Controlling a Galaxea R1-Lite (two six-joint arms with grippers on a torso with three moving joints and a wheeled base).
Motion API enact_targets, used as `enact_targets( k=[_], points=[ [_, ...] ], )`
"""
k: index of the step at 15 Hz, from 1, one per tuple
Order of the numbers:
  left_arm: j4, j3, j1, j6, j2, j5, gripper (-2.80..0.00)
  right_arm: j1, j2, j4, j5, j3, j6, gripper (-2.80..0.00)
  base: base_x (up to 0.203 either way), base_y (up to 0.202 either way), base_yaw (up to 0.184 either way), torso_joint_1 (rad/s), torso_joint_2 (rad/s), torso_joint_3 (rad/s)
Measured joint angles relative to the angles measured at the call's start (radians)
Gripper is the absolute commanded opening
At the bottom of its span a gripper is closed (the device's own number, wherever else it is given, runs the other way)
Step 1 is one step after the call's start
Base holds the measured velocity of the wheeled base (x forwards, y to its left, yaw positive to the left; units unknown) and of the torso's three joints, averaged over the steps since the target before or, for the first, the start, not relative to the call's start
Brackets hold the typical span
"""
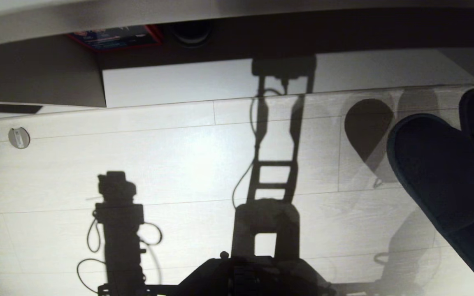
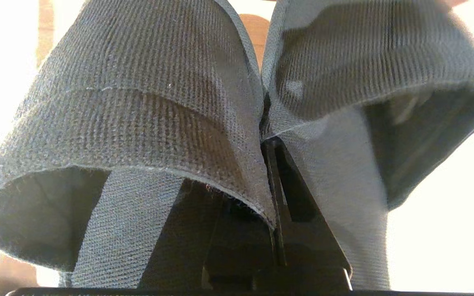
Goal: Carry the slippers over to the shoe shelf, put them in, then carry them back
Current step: Place the slippers into the shoe cabinet
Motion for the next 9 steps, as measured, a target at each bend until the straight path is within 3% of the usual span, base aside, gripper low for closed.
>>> enact_targets(
  k=[4,9],
  points=[
    [-0.001,0.000,0.000,0.000,0.000,0.000,-2.80,0.000,0.194,-0.275,0.016,-0.055,-0.005,-2.80,0.000,0.000,0.000,0.000,0.00,0.000],
    [0.000,0.000,0.000,0.000,0.000,0.000,-2.80,0.000,0.344,-0.338,0.037,-0.228,-0.002,-2.80,0.000,0.000,0.000,0.000,0.00,0.000]
  ],
)
